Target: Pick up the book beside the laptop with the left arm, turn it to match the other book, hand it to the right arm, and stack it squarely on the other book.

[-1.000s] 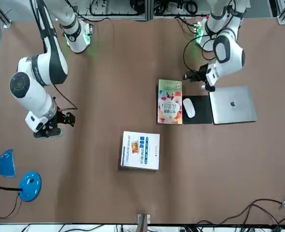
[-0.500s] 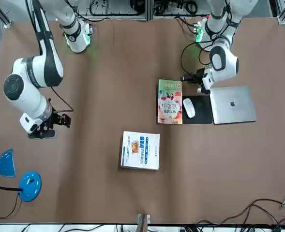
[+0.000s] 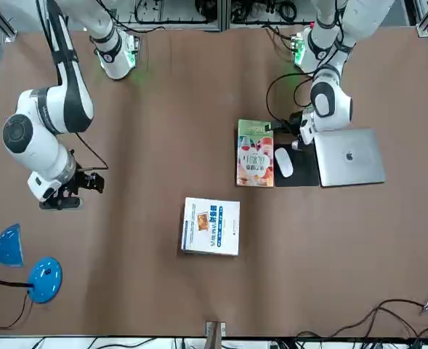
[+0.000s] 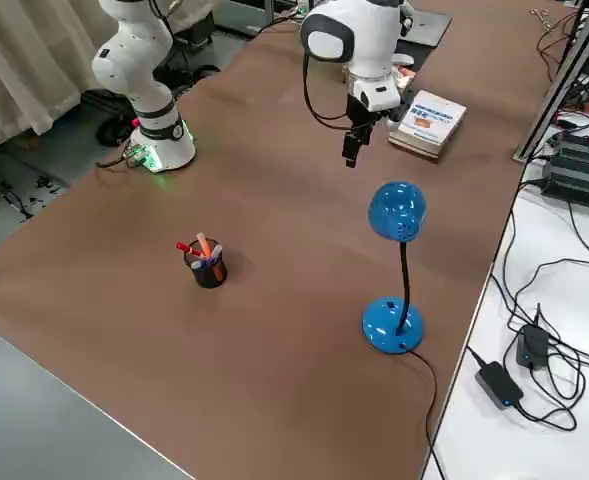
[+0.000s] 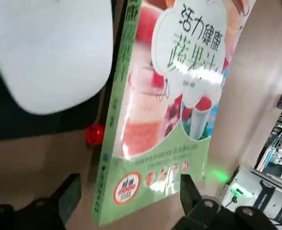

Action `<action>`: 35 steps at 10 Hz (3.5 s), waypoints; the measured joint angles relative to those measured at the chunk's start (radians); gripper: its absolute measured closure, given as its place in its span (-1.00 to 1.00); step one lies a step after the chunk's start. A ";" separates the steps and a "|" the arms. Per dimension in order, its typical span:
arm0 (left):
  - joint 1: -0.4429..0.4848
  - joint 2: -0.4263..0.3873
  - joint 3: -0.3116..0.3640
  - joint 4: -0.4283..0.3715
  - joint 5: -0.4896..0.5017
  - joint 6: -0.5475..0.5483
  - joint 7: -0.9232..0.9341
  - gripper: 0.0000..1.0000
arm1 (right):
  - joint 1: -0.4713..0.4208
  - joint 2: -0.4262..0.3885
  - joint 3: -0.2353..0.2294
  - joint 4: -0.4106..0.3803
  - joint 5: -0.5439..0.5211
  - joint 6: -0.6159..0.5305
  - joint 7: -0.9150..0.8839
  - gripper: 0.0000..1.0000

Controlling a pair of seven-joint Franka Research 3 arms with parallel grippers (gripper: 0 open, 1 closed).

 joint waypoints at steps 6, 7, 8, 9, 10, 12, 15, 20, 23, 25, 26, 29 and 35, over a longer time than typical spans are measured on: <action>0.002 0.020 -0.001 0.010 -0.016 0.000 0.000 -0.67 | -0.018 0.003 -0.001 0.021 0.000 0.002 0.000 -0.99; 0.002 0.022 -0.002 0.008 -0.017 0.000 0.000 -0.65 | -0.023 0.006 -0.001 0.021 0.000 0.002 0.000 -0.99; 0.002 0.025 -0.004 0.006 -0.022 0.000 0.000 -0.62 | -0.028 0.008 -0.001 0.022 0.000 0.002 0.000 -0.99; 0.002 0.026 -0.006 0.006 -0.042 0.000 0.000 -0.60 | -0.032 0.008 -0.001 0.025 0.000 0.002 0.000 -0.99; 0.001 0.028 -0.008 0.006 -0.059 0.000 0.001 -0.52 | -0.033 0.008 -0.001 0.029 0.000 -0.001 0.000 -0.99; 0.000 0.033 -0.013 0.005 -0.065 0.000 0.001 -0.48 | -0.033 0.009 0.000 0.039 0.000 -0.010 0.000 -0.99; 0.000 0.047 -0.021 0.005 -0.065 0.000 0.001 0.08 | -0.032 0.024 0.002 0.049 0.000 -0.013 -0.001 -0.99; 0.000 0.020 -0.033 0.022 -0.065 -0.006 0.011 0.62 | -0.026 0.026 0.007 0.074 0.000 -0.017 -0.001 -0.99; 0.001 -0.057 -0.034 0.046 -0.065 0.003 0.014 0.63 | -0.023 0.027 0.009 0.076 0.000 -0.032 -0.001 -0.99; 0.000 -0.159 -0.037 0.051 -0.065 0.005 0.012 0.68 | -0.020 0.027 0.009 0.078 0.000 -0.034 -0.001 -0.99; 0.000 -0.201 -0.039 0.050 -0.065 0.006 0.008 0.68 | -0.019 0.027 0.009 0.081 0.000 -0.035 -0.001 -0.99; 0.000 -0.306 -0.040 0.078 -0.064 0.008 0.008 0.68 | -0.017 0.027 0.009 0.088 0.001 -0.058 -0.001 -0.99; 0.011 -0.285 -0.039 0.301 0.107 0.009 0.009 0.68 | 0.004 0.027 0.013 0.113 0.002 -0.121 0.000 -0.99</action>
